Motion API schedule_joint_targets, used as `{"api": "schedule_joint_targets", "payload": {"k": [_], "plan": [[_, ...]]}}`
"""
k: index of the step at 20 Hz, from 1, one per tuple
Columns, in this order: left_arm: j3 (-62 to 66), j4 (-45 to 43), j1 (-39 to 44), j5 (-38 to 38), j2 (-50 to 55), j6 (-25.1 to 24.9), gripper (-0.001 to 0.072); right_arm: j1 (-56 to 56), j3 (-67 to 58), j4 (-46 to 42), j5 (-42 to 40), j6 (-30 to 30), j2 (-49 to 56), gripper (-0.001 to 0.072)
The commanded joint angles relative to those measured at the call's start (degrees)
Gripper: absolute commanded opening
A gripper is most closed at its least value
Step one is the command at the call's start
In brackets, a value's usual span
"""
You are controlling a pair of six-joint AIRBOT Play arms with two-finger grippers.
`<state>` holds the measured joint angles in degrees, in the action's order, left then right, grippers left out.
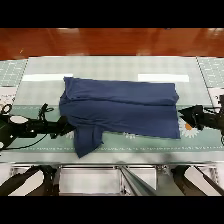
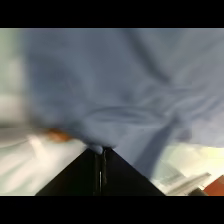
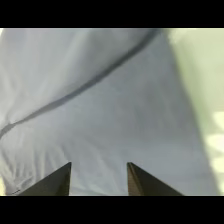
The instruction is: Fold the shirts.
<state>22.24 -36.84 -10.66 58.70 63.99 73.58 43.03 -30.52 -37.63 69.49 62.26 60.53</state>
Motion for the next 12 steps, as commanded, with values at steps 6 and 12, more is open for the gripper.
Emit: {"api": "schedule_joint_targets", "payload": {"k": [6, 12], "plan": [[5.6, 0.8, 1.0, 5.2, 0.6, -2.6, 0.0016, 9.5, 0.0, -25.6, 5.4, 13.6, 1.1, 0.0408], [5.6, 0.8, 1.0, 4.3, 0.6, -2.6, 0.0016, 3.0, 0.0, -29.0, 10.7, 13.6, 7.7, 0.0408]]}}
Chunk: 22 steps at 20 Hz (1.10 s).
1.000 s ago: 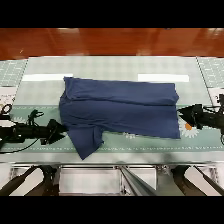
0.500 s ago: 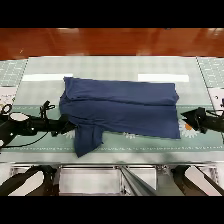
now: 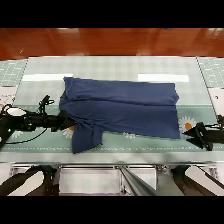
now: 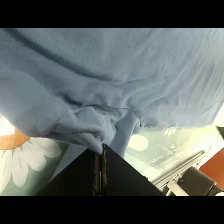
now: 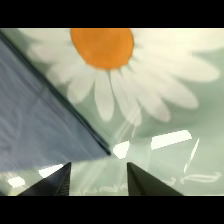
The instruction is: Fold the shirts.
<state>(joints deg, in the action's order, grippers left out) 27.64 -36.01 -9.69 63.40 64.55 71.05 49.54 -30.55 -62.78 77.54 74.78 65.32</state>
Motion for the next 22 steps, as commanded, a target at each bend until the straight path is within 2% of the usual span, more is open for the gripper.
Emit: {"api": "schedule_joint_targets", "payload": {"k": [1, 8, 10, 12, 17, 22], "plan": [[0.2, 0.0, 0.0, -0.3, 0.0, -0.1, 0.0017, -5.4, 0.0, -3.6, 1.8, 1.0, 3.8, 0.0408], [0.2, 0.0, 0.0, -0.4, 0.0, -0.1, 0.0017, -8.3, 0.0, 10.3, -6.5, -4.2, 8.3, 0.0402], [0.2, 0.0, 0.0, -0.4, 0.0, -0.1, 0.0017, -8.3, 0.0, 11.6, -6.7, -5.5, 8.4, 0.0332], [0.2, 0.0, 0.0, -0.5, 0.0, -0.1, 0.0017, -8.3, 0.0, 11.6, -6.4, -8.3, 8.4, 0.0027], [2.3, -0.2, -0.7, 0.3, 0.0, -0.2, 0.0017, -8.3, -1.8, 11.7, -4.0, -10.7, 8.4, 0.0026], [12.5, -0.2, -3.4, -1.2, 3.8, -0.5, 0.0016, -10.4, -10.1, 15.7, -4.9, -10.2, 8.5, 0.0026]]}}
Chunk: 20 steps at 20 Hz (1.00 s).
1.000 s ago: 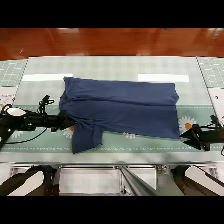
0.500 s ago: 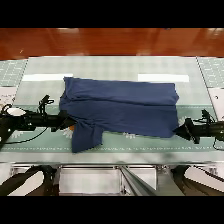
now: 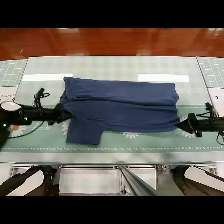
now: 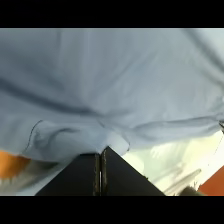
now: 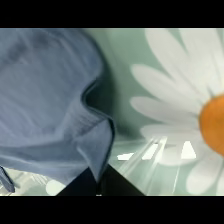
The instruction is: Fold the shirts.
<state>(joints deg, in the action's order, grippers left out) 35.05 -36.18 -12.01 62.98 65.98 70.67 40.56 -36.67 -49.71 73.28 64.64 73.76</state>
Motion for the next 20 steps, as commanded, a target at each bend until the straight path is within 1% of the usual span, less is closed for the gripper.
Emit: {"api": "schedule_joint_targets", "payload": {"k": [1, 4, 5, 7, 10, 13, 15, 17, 20], "plan": [[7.7, 0.0, -0.8, -0.8, 4.8, -0.2, 0.0017, -3.6, -6.0, 3.2, -2.0, 0.2, 0.4, 0.0026], [17.5, 0.0, 1.5, -0.7, 14.3, -0.2, 0.0016, -9.3, -13.0, 3.9, -6.0, 2.9, 3.9, 0.0026], [20.9, 0.0, 2.1, -0.8, 17.2, 0.0, 0.0016, -10.7, -15.5, 5.0, -7.2, 2.9, 5.2, 0.0027], [28.0, 0.0, 3.1, -0.5, 22.8, 1.5, 0.0016, -12.9, -20.8, 6.8, -8.3, 3.5, 8.3, 0.0026], [38.1, 0.0, 3.3, 1.2, 30.1, 4.1, 0.0016, -14.7, -27.5, 7.2, -8.2, 5.4, 13.2, 0.0027], [46.2, 0.0, 3.5, 3.1, 35.7, 5.3, 0.0016, -15.4, -30.6, 8.1, -8.5, 5.8, 16.8, 0.0027], [49.6, 0.0, 3.5, 3.1, 38.4, 6.6, 0.0017, -15.6, -31.2, 8.7, -10.0, 5.7, 18.4, 0.0027], [52.9, 0.0, 3.5, 3.1, 41.0, 6.9, 0.0016, -15.5, -31.2, 9.4, -12.0, 5.7, 19.6, 0.0027], [56.5, 0.0, 3.8, 3.3, 44.0, 7.2, 0.0017, -15.6, -31.3, 12.0, -13.2, 3.8, 21.4, 0.0027]]}}
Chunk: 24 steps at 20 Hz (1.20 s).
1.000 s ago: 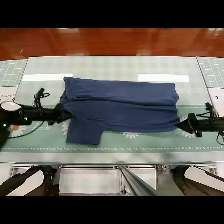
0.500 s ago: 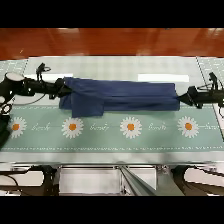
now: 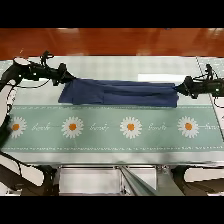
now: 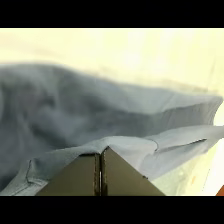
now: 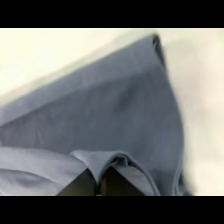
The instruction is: Fold the shirts.
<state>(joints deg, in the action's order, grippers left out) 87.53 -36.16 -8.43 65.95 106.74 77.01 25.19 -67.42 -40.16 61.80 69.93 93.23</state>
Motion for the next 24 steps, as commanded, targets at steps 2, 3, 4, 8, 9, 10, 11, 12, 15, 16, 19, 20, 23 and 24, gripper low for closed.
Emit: {"api": "schedule_joint_targets", "payload": {"k": [2, 3, 4, 8, 9, 10, 11, 12, 15, 16, 19, 20, 23, 24], "plan": [[4.9, 0.0, 0.6, 0.3, 4.5, 0.9, 0.0017, -0.2, -0.5, 4.3, -2.6, -2.1, 3.1, 0.0027], [4.9, 0.0, 0.9, 0.4, 5.0, 0.8, 0.0016, -0.2, -0.5, 4.7, -3.1, -2.1, 3.8, 0.0027], [4.9, 0.0, 1.2, 0.8, 5.3, 0.8, 0.0017, -0.2, -0.5, 5.0, -3.3, -2.1, 4.4, 0.0027], [6.0, -0.1, 1.0, 4.3, 5.3, -1.1, 0.0503, 0.1, -0.9, 7.9, -2.6, -2.3, 4.8, 0.0408], [7.2, -0.4, 0.3, 7.3, 5.2, -1.3, 0.0509, 0.9, -2.1, 7.6, 0.2, -2.3, 4.7, 0.0411], [8.5, -1.7, -0.7, 9.6, 4.9, 0.9, 0.0509, 2.1, -4.3, 6.9, 4.0, -2.3, 4.7, 0.0411], [9.7, -4.4, -2.1, 11.6, 4.0, 4.1, 0.0508, 3.7, -6.4, 6.5, 7.8, -1.9, 4.5, 0.0411], [10.0, -7.5, -3.5, 12.7, 2.5, 6.4, 0.0508, 5.8, -7.8, 6.6, 10.7, -1.7, 3.6, 0.041], [8.7, -20.5, -7.0, 13.4, -5.5, 9.2, 0.0508, 12.8, -8.3, 3.0, 12.0, -1.6, -2.4, 0.041], [7.2, -23.6, -7.6, 12.5, -8.6, 9.2, 0.0507, 14.8, -7.9, -1.1, 11.9, -1.2, -4.5, 0.0411], [-6.3, -27.1, -8.5, 2.8, -21.3, 8.8, 0.0508, 18.6, 0.7, -6.0, 6.7, -0.8, -8.9, 0.0411], [-12.7, -26.3, -8.2, -1.0, -25.7, 8.7, 0.0508, 19.0, 5.1, -5.4, 3.6, -0.8, -9.5, 0.0414], [-30.5, -19.7, -6.1, -8.2, -37.4, 4.2, 0.0508, 18.1, 12.4, 1.1, 0.5, -5.3, -7.3, 0.0416], [-34.1, -18.5, -5.2, -9.1, -39.7, 4.0, 0.0508, 17.6, 12.5, 2.1, 1.2, -5.6, -5.7, 0.0416]]}}
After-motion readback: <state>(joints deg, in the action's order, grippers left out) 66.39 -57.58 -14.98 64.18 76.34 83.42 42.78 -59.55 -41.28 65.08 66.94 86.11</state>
